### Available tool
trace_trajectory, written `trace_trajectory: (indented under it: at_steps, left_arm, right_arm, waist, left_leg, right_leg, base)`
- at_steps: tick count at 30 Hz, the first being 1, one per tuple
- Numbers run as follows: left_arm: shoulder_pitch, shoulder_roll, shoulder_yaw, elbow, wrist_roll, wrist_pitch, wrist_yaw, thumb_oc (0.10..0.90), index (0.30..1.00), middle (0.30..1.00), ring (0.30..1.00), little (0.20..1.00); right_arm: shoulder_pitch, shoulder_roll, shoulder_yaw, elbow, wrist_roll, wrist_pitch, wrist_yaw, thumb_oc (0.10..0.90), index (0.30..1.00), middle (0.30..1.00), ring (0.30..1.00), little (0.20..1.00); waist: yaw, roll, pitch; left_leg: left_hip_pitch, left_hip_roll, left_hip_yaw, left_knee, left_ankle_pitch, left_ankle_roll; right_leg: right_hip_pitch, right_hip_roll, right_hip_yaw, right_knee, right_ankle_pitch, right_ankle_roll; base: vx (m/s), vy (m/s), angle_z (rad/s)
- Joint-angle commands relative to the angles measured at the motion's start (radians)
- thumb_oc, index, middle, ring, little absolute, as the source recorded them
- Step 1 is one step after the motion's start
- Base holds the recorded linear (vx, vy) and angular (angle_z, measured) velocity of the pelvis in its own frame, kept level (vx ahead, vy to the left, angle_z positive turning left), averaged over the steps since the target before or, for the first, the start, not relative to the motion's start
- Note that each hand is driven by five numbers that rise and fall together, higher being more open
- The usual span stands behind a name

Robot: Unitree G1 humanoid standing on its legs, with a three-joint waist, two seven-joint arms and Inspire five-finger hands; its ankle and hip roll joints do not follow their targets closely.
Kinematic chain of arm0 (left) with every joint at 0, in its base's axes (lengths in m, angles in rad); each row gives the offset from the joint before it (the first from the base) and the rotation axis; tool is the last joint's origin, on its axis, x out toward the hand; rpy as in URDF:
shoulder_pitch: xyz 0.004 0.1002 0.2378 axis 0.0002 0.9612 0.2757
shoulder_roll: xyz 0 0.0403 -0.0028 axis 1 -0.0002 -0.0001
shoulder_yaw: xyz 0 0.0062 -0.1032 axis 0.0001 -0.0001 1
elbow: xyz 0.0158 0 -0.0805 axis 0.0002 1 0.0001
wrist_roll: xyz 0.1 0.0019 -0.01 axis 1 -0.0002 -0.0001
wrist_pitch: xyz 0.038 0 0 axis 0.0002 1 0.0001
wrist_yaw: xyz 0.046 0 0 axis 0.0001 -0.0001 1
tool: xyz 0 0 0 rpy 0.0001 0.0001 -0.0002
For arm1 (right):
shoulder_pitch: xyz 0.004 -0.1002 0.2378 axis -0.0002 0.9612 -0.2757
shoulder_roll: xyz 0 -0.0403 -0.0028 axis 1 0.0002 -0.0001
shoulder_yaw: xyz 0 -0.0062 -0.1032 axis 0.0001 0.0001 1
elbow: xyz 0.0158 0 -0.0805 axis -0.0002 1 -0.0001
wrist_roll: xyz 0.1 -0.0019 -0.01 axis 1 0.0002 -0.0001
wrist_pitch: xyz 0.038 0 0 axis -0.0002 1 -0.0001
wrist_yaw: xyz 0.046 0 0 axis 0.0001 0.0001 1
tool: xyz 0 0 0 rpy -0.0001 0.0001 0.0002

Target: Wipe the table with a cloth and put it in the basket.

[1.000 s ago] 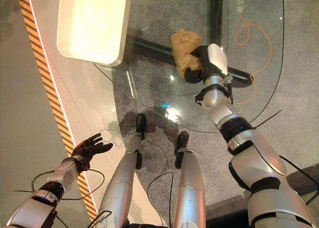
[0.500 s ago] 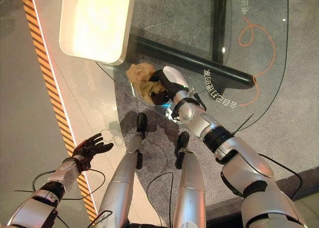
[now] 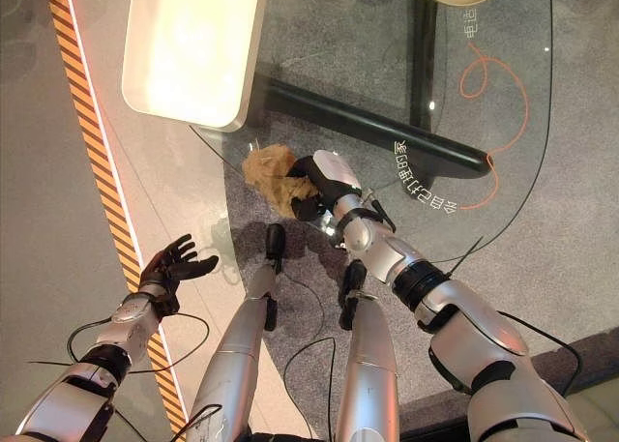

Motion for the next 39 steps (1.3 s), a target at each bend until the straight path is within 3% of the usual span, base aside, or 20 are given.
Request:
trace_trajectory:
  at_steps: [1, 7, 11, 18, 25, 30, 34, 39]
  left_arm:
    - [-0.025, 0.017, 0.083, 0.006, -0.098, -0.115, 0.107, 0.800, 0.900, 0.900, 0.900, 0.900]
    - [-0.048, 0.043, 0.175, -0.115, -0.215, -0.201, 0.178, 0.800, 0.900, 0.900, 0.900, 0.900]
    - [-0.070, 0.056, 0.214, -0.201, -0.242, -0.247, 0.211, 0.800, 0.900, 0.900, 0.900, 0.900]
    - [-0.075, 0.036, 0.276, -0.331, -0.321, -0.312, 0.233, 0.800, 0.900, 0.900, 0.900, 0.900]
    - [-0.067, 0.007, 0.325, -0.430, -0.378, -0.405, 0.208, 0.800, 0.900, 0.900, 0.900, 0.900]
    - [-0.049, -0.039, 0.337, -0.551, -0.364, -0.475, 0.104, 0.800, 0.900, 0.900, 0.900, 0.900]
    - [-0.035, -0.069, 0.337, -0.667, -0.456, -0.451, -0.060, 0.800, 0.900, 0.900, 0.900, 0.900]
    - [-0.004, -0.088, 0.305, -0.826, -0.527, -0.334, -0.219, 0.800, 0.900, 0.900, 0.900, 0.900]
  right_arm:
    - [-0.038, 0.047, -0.112, -0.085, 0.056, -0.122, -0.141, 0.100, 0.300, 0.300, 0.300, 0.200]
    - [0.021, 0.057, -0.238, -0.221, 0.045, -0.154, -0.262, 0.100, 0.300, 0.300, 0.300, 0.200]
    - [0.062, 0.054, -0.299, -0.341, 0.027, -0.149, -0.298, 0.100, 0.300, 0.300, 0.300, 0.200]
    - [0.133, 0.050, -0.396, -0.485, -0.013, -0.194, -0.320, 0.100, 0.300, 0.300, 0.300, 0.200]
    - [0.162, 0.042, -0.442, -0.591, -0.015, -0.208, -0.297, 0.100, 0.300, 0.300, 0.300, 0.200]
    - [0.189, 0.054, -0.477, -0.666, -0.035, -0.229, -0.275, 0.100, 0.300, 0.300, 0.300, 0.200]
    - [0.200, 0.068, -0.504, -0.715, -0.053, -0.246, -0.247, 0.100, 0.300, 0.300, 0.300, 0.200]
    - [0.217, 0.071, -0.531, -0.780, -0.040, -0.258, -0.202, 0.100, 0.300, 0.300, 0.300, 0.200]
  waist:
    - [0.011, -0.039, -0.020]
    - [0.005, -0.051, -0.020]
    - [-0.005, -0.058, -0.020]
    - [-0.019, -0.066, -0.020]
    - [-0.026, -0.073, -0.020]
    - [-0.026, -0.079, -0.020]
    - [-0.024, -0.079, -0.020]
    - [-0.024, -0.081, -0.020]
  left_leg:
    - [0.028, -0.076, 0.052, 0.152, -0.195, 0.041]
    - [0.025, -0.072, 0.045, 0.152, -0.197, 0.044]
    - [0.017, -0.070, 0.045, 0.158, -0.198, 0.045]
    - [0.003, -0.067, 0.046, 0.171, -0.207, 0.048]
    - [0.002, -0.063, 0.052, 0.176, -0.212, 0.047]
    - [0.005, -0.064, 0.053, 0.172, -0.215, 0.048]
    - [0.006, -0.066, 0.052, 0.173, -0.218, 0.049]
    - [0.010, -0.065, 0.055, 0.163, -0.216, 0.052]
  right_leg:
    - [0.061, 0.040, 0.027, -0.280, 0.159, 0.042]
    - [0.050, 0.048, 0.031, -0.266, 0.155, 0.046]
    - [0.040, 0.049, 0.038, -0.264, 0.157, 0.047]
    - [0.027, 0.048, 0.044, -0.259, 0.154, 0.049]
    - [0.029, 0.050, 0.048, -0.260, 0.148, 0.046]
    - [0.037, 0.053, 0.050, -0.267, 0.148, 0.046]
    - [0.040, 0.052, 0.047, -0.272, 0.153, 0.048]
    - [0.047, 0.051, 0.045, -0.286, 0.161, 0.051]
  base:
    - [0.01, -0.044, 0.01]
    - [0.00, -0.025, 0.00]
    - [0.00, 0.000, 0.00]
    - [0.00, 0.000, 0.00]
    - [0.00, 0.000, 0.00]
    - [0.00, 0.000, 0.00]
    - [0.00, 0.000, 0.00]
    - [0.00, 0.000, 0.00]
